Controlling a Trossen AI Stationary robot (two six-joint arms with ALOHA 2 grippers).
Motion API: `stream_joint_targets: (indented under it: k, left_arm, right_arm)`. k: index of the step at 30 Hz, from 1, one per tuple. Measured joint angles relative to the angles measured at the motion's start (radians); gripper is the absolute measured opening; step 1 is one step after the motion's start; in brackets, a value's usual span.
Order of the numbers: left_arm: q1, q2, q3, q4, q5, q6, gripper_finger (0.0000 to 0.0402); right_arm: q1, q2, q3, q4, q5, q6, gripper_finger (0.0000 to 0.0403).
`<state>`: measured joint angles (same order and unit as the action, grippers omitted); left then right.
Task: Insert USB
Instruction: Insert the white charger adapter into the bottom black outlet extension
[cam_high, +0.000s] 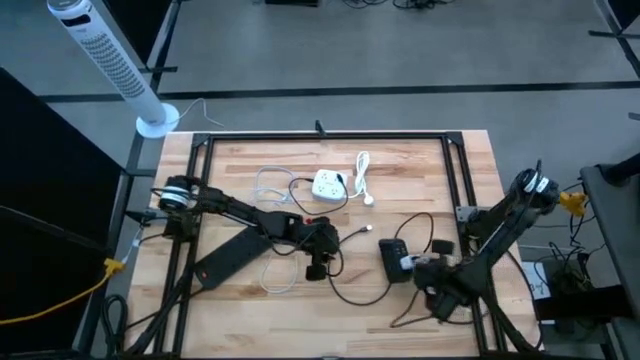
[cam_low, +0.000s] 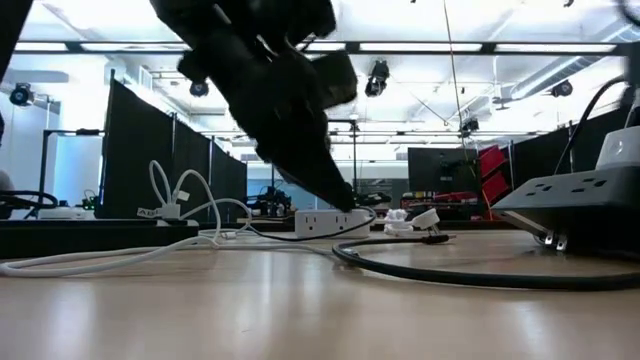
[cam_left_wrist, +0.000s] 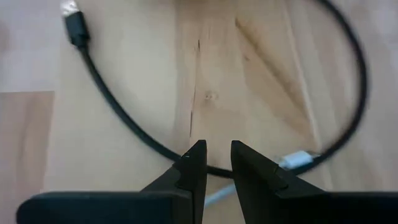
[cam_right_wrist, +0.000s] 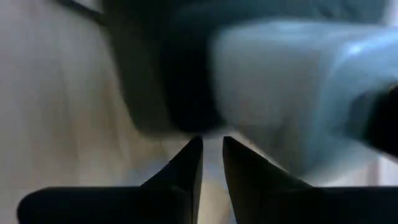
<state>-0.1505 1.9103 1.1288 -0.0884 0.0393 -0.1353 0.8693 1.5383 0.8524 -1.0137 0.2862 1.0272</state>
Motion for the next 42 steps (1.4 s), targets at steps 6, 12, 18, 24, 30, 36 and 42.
stream_joint_targets:
  k: [6,12,18,24,30,36,42]
  left_arm:
    - [-0.004,-0.08,-0.061,-0.002,-0.005,-0.051,0.0062]
    - [-0.005,-0.096,-0.087,0.003,-0.006,-0.029,0.0062]
    - [-0.006,-0.096,-0.125,0.01,-0.006,-0.011,0.0062]
    - [-0.006,-0.096,-0.144,0.028,-0.006,-0.021,0.0062]
    - [-0.006,-0.096,-0.144,0.053,-0.005,-0.031,0.0062]
    - [-0.006,-0.096,-0.144,0.053,-0.004,-0.043,0.0062]
    - [-0.008,-0.096,-0.144,0.052,-0.004,-0.053,0.0062]
  right_arm:
    - [-0.079,0.104,0.102,0.258,0.101,-0.291,0.0054]
    - [-0.008,0.117,0.23,-0.004,0.06,-0.228,0.0047]
    - [0.115,0.116,0.206,-0.23,-0.23,-0.061,0.0062]
    - [0.131,0.116,0.198,-0.138,-0.166,-0.032,0.0112]
    - [0.072,0.113,0.312,-0.078,0.058,-0.141,0.0154]
    - [0.051,0.104,0.428,-0.055,0.134,-0.247,0.0177]
    - [0.051,0.097,0.468,-0.043,0.078,-0.183,0.018]
